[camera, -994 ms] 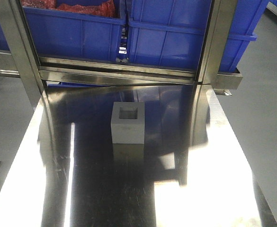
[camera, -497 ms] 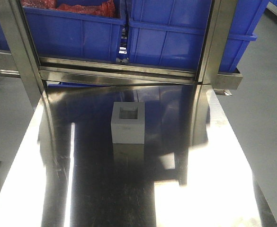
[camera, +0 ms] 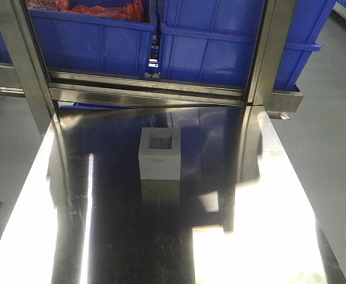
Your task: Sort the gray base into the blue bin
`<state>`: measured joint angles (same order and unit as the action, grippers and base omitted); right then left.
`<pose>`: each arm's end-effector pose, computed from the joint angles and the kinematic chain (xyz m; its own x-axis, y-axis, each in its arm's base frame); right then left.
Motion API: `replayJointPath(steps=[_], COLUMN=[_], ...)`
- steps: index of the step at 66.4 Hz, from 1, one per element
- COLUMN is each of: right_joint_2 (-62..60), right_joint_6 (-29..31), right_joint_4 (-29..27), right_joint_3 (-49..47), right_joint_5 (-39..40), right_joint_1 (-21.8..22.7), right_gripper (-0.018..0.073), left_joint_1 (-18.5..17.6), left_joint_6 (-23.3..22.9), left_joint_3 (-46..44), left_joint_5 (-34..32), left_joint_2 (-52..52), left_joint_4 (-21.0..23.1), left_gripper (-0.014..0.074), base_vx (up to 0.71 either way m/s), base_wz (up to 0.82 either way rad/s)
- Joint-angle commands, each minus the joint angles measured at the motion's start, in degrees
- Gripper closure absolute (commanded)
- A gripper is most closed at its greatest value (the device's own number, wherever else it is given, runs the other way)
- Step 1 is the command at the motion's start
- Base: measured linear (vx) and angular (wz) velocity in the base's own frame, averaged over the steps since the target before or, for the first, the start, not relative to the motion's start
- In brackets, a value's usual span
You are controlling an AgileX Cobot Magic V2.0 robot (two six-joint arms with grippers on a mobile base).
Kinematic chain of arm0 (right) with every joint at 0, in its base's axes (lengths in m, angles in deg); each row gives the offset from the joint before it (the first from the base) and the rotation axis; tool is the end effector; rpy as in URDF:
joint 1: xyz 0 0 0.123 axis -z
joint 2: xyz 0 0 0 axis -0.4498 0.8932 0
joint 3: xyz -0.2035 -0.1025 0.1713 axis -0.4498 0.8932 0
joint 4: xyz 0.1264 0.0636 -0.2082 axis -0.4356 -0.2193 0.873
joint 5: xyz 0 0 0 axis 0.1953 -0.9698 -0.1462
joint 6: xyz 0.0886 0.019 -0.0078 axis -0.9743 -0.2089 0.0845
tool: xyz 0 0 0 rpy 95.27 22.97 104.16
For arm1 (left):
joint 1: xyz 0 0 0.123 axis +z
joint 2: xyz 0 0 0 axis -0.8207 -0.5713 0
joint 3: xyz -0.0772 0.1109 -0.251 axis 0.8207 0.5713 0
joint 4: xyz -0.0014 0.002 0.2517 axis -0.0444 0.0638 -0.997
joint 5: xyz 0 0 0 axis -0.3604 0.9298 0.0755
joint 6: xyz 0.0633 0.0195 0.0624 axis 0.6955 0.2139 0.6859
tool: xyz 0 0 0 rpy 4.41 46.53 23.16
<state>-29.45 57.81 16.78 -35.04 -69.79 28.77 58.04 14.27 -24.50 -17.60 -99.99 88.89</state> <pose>0.0560 -0.0018 0.1837 -0.1566 0.0291 -0.9872 0.0369 0.9990 0.0236 0.1061 -0.0039 0.3381 -0.2953 0.0093 -0.9554 0.0537 0.9985 -0.0069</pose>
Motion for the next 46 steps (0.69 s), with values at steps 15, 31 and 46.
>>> replayJointPath(steps=[15,31,46], right_joint_2=[1.03,1.03,1.03], right_joint_6=[0.70,0.70,0.70], right_joint_4=[0.26,0.26,0.26], right_joint_3=[0.10,0.10,0.10], right_joint_5=[4.15,4.15,4.15], right_joint_1=[-0.04,-0.04,-0.04], right_gripper=[0.0564,0.0564,0.0564], left_joint_1=[-0.80,-12.46,-23.71], left_joint_6=[29.14,32.02,17.21], left_joint_3=[-14.32,-25.65,-35.81], left_joint_5=[0.26,-3.92,-7.68], left_joint_2=[-22.55,-40.24,-53.98], left_joint_4=[25.79,28.41,11.37], left_gripper=[0.0043,0.0043,0.0071], base_vx=[0.00,0.00,0.00], base_wz=[0.00,0.00,0.00])
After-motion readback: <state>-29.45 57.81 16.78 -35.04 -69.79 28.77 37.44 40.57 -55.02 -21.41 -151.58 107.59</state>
